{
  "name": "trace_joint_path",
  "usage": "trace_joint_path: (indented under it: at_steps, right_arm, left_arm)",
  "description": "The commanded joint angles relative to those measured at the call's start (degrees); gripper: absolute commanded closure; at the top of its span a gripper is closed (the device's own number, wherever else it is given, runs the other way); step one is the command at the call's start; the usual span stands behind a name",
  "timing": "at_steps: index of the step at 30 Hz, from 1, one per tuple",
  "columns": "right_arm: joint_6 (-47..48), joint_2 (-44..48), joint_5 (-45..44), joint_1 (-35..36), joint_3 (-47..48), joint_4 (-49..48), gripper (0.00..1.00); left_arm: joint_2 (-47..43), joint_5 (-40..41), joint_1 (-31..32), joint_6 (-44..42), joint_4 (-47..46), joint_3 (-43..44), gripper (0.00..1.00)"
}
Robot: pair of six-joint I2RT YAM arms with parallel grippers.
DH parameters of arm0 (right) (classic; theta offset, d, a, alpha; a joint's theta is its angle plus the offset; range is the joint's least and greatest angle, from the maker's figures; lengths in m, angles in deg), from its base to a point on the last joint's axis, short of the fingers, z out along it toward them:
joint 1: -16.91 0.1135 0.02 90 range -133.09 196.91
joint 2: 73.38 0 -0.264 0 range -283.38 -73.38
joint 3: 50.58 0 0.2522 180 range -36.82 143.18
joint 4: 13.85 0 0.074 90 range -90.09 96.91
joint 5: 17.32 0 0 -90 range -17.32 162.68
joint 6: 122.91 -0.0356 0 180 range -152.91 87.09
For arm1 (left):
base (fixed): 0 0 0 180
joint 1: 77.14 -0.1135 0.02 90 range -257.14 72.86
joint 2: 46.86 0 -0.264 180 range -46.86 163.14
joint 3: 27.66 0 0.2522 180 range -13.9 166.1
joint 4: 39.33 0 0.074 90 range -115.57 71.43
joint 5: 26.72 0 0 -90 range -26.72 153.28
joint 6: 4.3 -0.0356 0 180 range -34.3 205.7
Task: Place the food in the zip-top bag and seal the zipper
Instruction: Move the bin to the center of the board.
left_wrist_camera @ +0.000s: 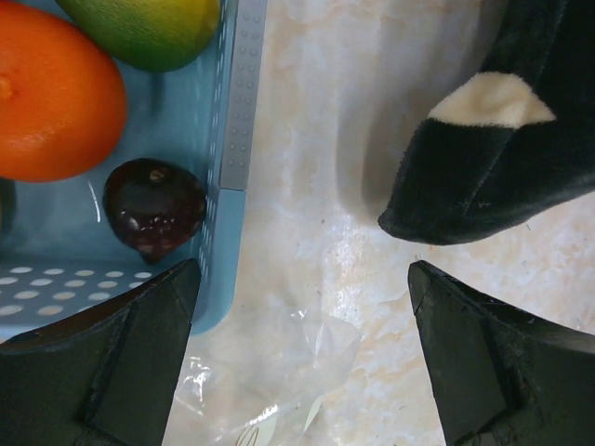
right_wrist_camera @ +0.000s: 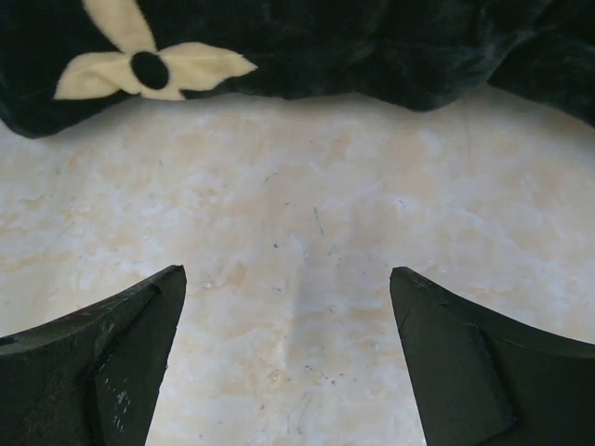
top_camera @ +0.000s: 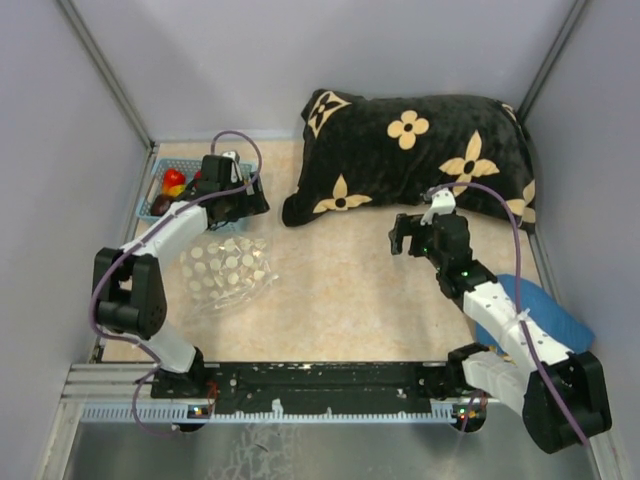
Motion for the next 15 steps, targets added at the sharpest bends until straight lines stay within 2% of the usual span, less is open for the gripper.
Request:
trace_joint_path:
  at_steps: [1, 8, 15]
  right_arm:
    - [-0.81, 2.97, -0.58, 3.97, 0.36, -5.71, 0.08]
    - [-1.08, 5.41, -1.58, 5.33, -1.87, -7.26, 0.07]
    - [-1.53, 5.62, -1.15, 5.42, -2.93, -7.76, 0.07]
  left_arm:
    - [3.38, -2.79, -0.20, 2.15, -1.51, 1.01, 0.02]
    - [3.23, -8.56, 1.11, 4.59, -3.06, -2.56, 0.07]
    - [-0.21, -12.61, 7.58, 7.93, -6.58, -6.98, 0.07]
